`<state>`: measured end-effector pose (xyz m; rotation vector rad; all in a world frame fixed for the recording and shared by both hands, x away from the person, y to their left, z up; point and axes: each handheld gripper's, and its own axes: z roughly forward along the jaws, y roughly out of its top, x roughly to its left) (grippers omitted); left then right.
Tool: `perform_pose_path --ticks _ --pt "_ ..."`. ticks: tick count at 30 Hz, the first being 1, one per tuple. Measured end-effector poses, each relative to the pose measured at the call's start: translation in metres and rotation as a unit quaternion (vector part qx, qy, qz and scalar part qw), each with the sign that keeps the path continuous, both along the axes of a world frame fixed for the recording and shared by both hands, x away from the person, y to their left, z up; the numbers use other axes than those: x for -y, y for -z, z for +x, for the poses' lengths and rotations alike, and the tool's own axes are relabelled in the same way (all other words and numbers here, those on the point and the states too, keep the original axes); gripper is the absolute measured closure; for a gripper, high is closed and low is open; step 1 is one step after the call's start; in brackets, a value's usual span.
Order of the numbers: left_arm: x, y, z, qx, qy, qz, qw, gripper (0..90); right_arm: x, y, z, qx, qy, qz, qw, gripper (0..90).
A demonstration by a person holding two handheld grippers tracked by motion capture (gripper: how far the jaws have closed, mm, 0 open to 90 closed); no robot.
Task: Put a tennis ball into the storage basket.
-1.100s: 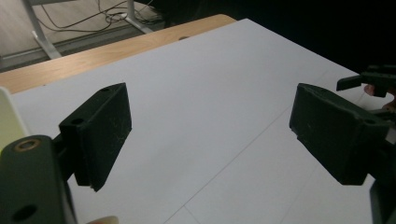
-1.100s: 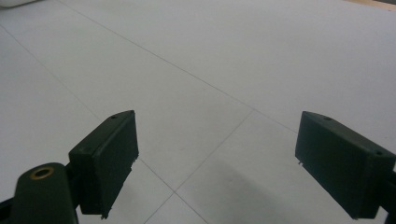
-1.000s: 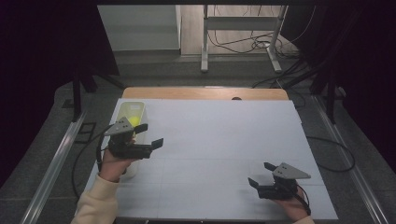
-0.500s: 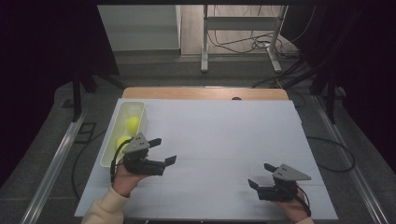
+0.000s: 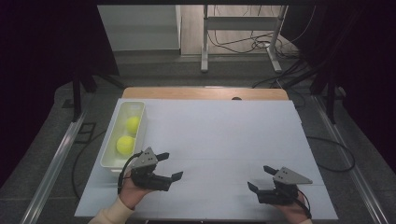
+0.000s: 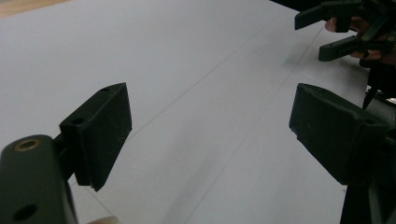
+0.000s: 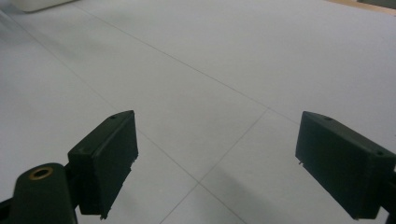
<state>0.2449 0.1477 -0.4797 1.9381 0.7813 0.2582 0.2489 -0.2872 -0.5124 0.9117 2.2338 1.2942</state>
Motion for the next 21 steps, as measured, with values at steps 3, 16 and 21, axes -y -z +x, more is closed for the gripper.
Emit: perform_pose_path --ticks 3,16,21 --pt "-0.005 0.006 -0.004 -0.004 -0.005 -0.002 1.0 13.9 0.0 0.0 -0.001 0.002 -0.004 0.006 1.0 13.6" --pt "-0.018 0.026 -0.008 -0.023 -0.016 0.013 0.9995 14.0 -0.001 0.002 0.001 -0.002 -0.009 0.005 0.9999 13.6" --pt "-0.017 0.027 -0.008 -0.025 -0.014 0.016 0.9995 14.0 -0.001 0.002 0.001 0.0 -0.009 0.005 1.0 13.6"
